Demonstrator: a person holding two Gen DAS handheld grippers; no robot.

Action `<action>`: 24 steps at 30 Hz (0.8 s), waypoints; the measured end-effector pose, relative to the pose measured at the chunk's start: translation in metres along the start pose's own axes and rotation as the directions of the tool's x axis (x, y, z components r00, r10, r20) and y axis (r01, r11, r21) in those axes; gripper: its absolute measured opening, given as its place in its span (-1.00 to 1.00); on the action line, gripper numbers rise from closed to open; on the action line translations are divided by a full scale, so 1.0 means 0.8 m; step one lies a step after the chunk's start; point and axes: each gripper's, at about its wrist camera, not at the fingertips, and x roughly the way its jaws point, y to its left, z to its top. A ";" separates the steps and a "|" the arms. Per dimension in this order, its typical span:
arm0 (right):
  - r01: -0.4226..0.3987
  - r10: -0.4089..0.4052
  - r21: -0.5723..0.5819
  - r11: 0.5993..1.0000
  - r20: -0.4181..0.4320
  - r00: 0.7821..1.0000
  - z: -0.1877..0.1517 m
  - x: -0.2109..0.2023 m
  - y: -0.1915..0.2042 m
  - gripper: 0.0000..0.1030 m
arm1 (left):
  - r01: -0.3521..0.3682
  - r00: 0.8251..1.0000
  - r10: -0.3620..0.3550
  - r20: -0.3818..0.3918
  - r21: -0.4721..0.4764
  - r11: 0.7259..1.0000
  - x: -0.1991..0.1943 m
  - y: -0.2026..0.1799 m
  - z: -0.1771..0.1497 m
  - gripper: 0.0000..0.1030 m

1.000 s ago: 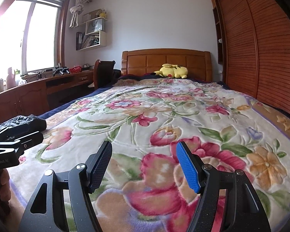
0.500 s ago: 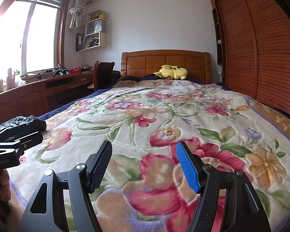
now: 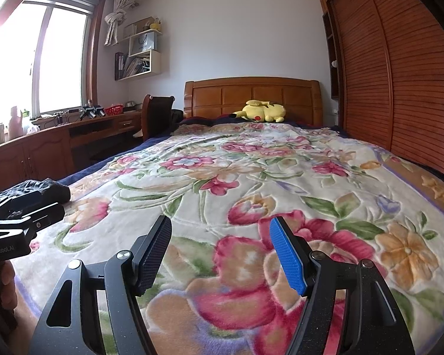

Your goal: Fold large clothes

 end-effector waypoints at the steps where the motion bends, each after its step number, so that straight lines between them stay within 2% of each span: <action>1: 0.001 -0.001 0.000 1.000 0.000 1.000 0.000 0.000 0.000 0.38 | 0.000 1.000 0.000 0.001 0.000 1.000 0.000 0.000 0.000 0.79; 24: -0.002 0.002 0.011 1.000 0.007 1.000 0.000 0.001 -0.003 0.38 | -0.003 1.000 0.003 0.003 0.003 1.000 0.000 0.001 0.000 0.79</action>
